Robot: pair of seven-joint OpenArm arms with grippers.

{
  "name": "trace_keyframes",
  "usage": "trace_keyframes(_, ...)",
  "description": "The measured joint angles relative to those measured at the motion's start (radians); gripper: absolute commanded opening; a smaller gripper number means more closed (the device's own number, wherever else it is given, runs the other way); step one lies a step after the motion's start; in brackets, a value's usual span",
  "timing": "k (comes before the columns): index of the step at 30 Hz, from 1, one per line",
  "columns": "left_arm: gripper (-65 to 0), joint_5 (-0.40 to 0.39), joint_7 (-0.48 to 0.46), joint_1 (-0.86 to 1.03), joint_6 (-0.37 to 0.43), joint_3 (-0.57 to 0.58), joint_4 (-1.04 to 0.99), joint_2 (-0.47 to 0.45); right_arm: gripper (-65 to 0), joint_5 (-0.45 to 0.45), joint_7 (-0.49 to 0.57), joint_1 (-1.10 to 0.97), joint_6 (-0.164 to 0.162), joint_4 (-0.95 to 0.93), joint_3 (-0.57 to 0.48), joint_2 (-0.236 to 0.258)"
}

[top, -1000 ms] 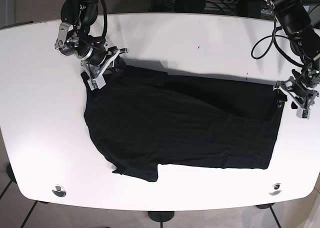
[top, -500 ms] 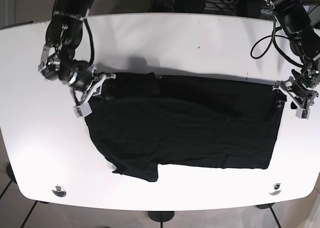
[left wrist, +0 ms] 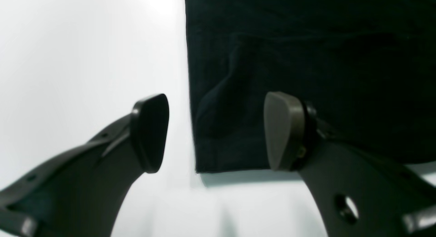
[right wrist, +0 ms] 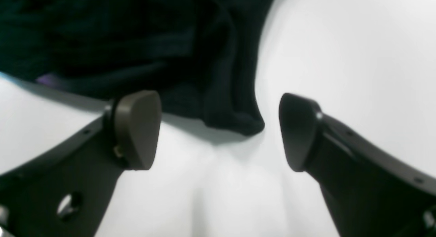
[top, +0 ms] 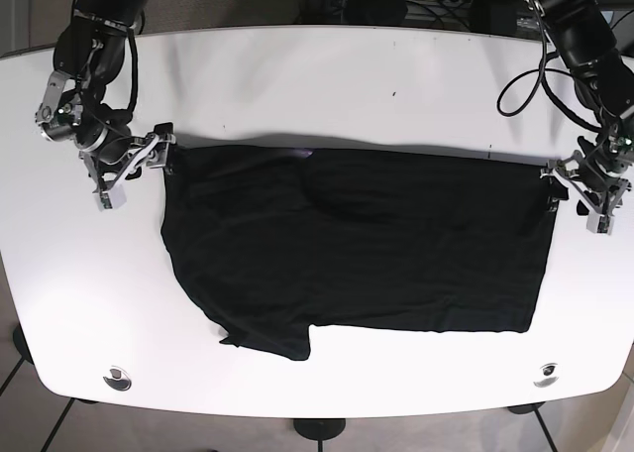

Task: Fold the T-shirt properly
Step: 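Regrasp the T-shirt edge corners with both grippers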

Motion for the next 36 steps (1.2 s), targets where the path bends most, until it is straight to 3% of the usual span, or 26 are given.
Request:
trace_keyframes(3, -23.5, 0.105, -0.106, 0.031, 0.073, 0.0, -0.001, 0.057, -13.3, -0.062, 0.042, -0.021, 0.003, -0.013, -0.011, -0.031)
trace_keyframes(6, -23.5, 0.188, -0.187, 0.047, 0.098, 0.002, -0.003, 0.114, -16.0, -0.07, 0.111, -0.01, 0.004, -0.107, -0.053, -0.029)
trace_keyframes(7, -23.5, 0.195, -0.197, 0.047, 0.105, 0.001, -0.003, 0.12, -20.0, -0.07, 0.134, -0.011, 0.003, -0.126, -0.058, -0.031)
trace_keyframes(11, -24.0, 0.206, -0.212, 0.041, 0.139, -0.003, -0.084, 0.105, -48.0, -0.066, 0.188, -0.009, 0.003, -0.19, -0.07, -0.03)
trace_keyframes(15, -24.3, 0.183, -0.238, 0.038, 0.137, -0.003, -0.139, 0.102, -59.1, -0.066, 0.187, -0.01, 0.003, -0.191, -0.071, -0.03)
trace_keyframes(17, -30.7, 0.183, -0.242, 0.036, 0.108, -0.005, -0.14, 0.104, -63.3, -0.066, 0.187, -0.01, 0.003, -0.192, -0.07, -0.031)
trace_keyframes(20, -64.2, 0.182, -0.242, 0.039, 0.019, -0.007, -0.141, 0.105, -63.3, -0.066, 0.187, -0.011, 0.003, -0.192, -0.069, -0.031)
trace_keyframes(24, -65.0, 0.178, -0.218, 0.062, -0.026, -0.023, -0.114, 0.108, -63.3, -0.066, 0.187, -0.013, 0.003, -0.189, -0.067, -0.031)
trace_keyframes(26, -65.0, 0.187, -0.142, 0.105, -0.052, -0.07, -0.035, 0.119, -63.3, -0.069, 0.18, -0.036, 0.003, -0.155, -0.067, -0.03)
trace_keyframes(30, -65.0, 0.198, -0.03, 0.2, -0.056, -0.141, 0.108, 0.148, -63.3, -0.051, 0.159, -0.143, 0.015, -0.047, -0.069, 0.001)
trace_keyframes(36, -65.0, 0.19, 0.039, 0.412, -0.058, -0.193, 0.315, 0.179, -63.1, -0.05, 0.134, -0.361, 0.015, 0.133, -0.07, 0.023)
